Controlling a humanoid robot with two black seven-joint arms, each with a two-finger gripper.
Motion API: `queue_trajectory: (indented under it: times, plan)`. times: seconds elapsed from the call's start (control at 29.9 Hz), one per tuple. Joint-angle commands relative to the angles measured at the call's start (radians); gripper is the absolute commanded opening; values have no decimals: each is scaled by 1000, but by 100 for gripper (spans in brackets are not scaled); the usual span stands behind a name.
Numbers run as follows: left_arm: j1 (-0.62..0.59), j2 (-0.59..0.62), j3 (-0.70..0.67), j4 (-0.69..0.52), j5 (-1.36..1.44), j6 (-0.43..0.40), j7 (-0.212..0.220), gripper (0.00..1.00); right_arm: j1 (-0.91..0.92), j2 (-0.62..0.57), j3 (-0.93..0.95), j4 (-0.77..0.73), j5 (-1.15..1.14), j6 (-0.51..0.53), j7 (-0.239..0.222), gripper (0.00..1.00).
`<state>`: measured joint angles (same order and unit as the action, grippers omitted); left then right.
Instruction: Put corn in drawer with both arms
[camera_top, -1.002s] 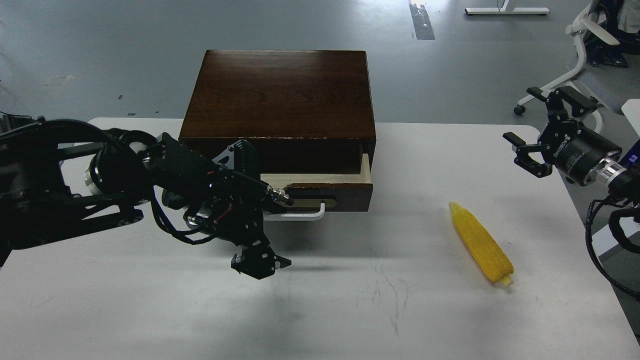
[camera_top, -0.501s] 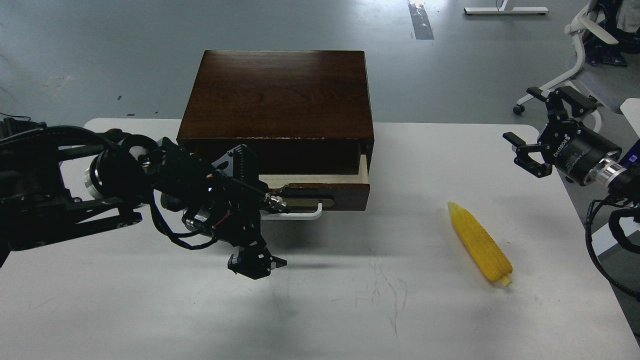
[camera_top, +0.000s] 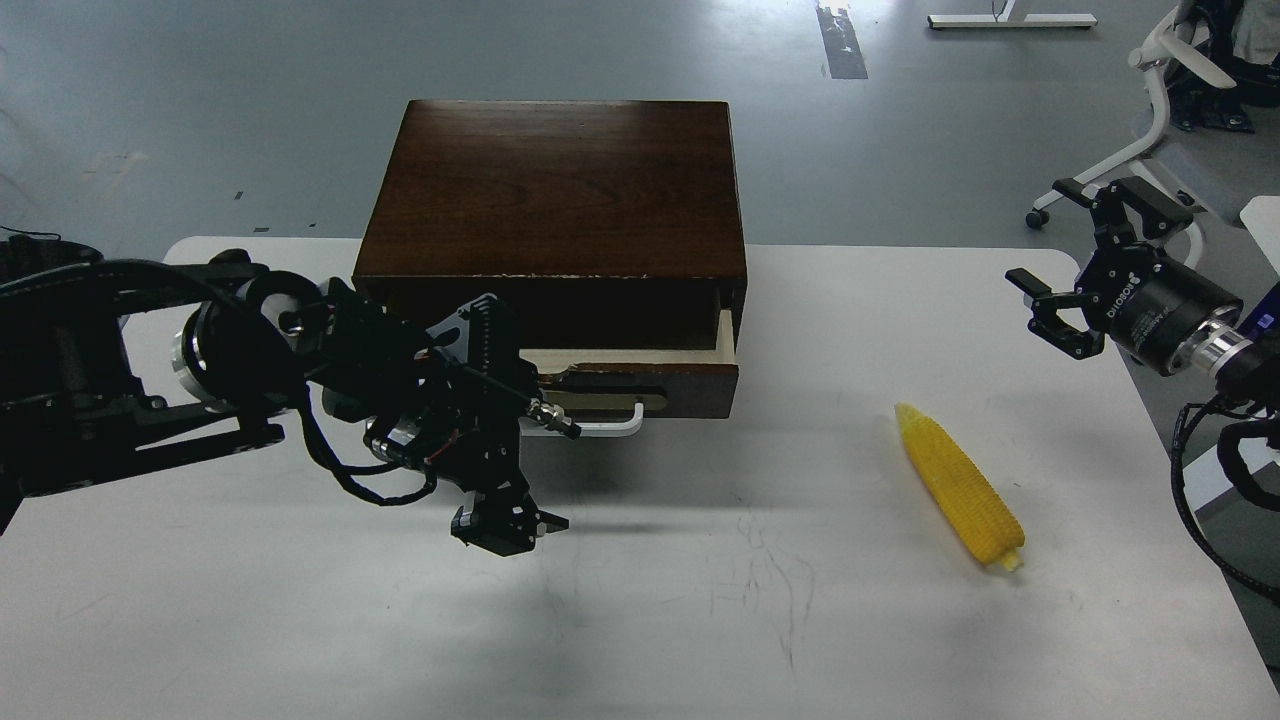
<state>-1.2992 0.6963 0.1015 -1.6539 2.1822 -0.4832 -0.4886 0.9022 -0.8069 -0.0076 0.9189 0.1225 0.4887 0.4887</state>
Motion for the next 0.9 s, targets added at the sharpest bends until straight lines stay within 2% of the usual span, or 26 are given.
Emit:
queue_trajectory:
  times: [0.0, 0.63, 0.87]
  plan:
    - [-5, 0, -2, -1, -1, 31, 0, 99, -2, -1, 0, 0, 0, 0, 0, 99]
    - [-38, 3, -2, -10, -1, 54, 0, 99, -2, -1, 3, 1, 0, 0, 0, 99]
    - [-61, 57, -51, -46, -1, 45, 0, 99, -2, -1, 3, 3, 0, 0, 0, 99]
